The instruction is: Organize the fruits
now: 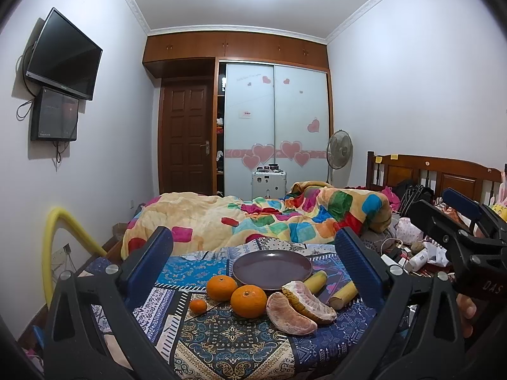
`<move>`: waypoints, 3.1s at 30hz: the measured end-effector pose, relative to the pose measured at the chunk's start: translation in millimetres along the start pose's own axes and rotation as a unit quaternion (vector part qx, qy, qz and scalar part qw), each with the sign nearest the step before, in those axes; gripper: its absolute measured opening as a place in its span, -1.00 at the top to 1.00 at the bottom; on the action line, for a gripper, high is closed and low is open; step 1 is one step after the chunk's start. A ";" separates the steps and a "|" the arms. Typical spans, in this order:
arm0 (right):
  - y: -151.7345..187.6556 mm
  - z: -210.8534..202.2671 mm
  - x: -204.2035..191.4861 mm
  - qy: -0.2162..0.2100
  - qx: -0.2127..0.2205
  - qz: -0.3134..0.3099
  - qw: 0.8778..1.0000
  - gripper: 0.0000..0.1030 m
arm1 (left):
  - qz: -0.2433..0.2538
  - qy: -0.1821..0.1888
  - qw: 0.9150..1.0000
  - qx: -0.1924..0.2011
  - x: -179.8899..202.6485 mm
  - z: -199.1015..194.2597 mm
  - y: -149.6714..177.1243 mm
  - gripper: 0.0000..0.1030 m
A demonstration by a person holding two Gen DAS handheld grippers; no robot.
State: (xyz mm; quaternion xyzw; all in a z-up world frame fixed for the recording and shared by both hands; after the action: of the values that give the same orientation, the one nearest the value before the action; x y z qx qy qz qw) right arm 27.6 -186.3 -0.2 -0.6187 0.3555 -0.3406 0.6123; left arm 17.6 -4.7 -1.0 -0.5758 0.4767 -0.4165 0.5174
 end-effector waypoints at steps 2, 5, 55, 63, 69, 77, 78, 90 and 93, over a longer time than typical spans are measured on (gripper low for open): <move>0.0 -0.1 0.6 0.000 0.000 0.001 1.000 -1.00 | 0.001 -0.001 1.000 0.001 0.3 -0.2 0.0 -1.00; 0.7 -0.1 0.4 -0.001 0.000 0.001 1.000 -1.00 | 0.000 -0.002 1.000 0.001 -0.4 -0.2 -0.6 -1.00; -0.2 2.3 -3.0 -0.011 0.004 0.001 1.000 -1.00 | -0.001 -0.006 1.000 0.003 -0.6 1.3 3.2 -1.00; 11.4 15.4 4.9 -0.003 -0.019 0.009 1.000 -1.00 | 0.002 -0.003 1.000 -0.021 0.0 20.5 15.1 -1.00; 34.0 34.9 21.1 0.013 -0.064 0.016 0.998 -1.00 | 0.016 -0.011 0.998 -0.065 -4.1 51.5 39.1 -1.00; 87.9 71.5 56.0 0.035 -0.170 0.026 0.985 -1.00 | 0.026 -0.027 0.987 -0.154 -22.7 109.2 85.5 -0.96; 96.4 76.1 61.6 0.037 -0.184 0.028 0.982 -1.00 | 0.027 -0.028 0.986 -0.163 -26.2 115.5 90.4 -0.92; 148.1 111.2 99.0 0.034 -0.281 0.084 0.955 -1.00 | 0.027 0.013 0.966 -0.256 -15.1 182.6 133.7 -0.71; 151.8 120.4 101.6 0.031 -0.291 0.091 0.952 -1.00 | 0.033 0.019 0.963 -0.267 -7.8 192.8 139.4 -0.71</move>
State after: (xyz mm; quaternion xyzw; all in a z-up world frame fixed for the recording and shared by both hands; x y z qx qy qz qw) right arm 179.6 -210.9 -155.5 -0.7240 0.5126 -0.1845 0.4230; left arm 187.2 39.8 -162.0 -0.6689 0.5990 -0.2678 0.3494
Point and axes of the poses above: each gripper's, at about its wrist camera, not at the fingertips, and z roughly the way its jaws point, x to its right, y to its underside, the point moved 2 cm from there along z, roughly the way its jaws point, and after that the axes turned 12 degrees about -y, right-handed, at the moved point
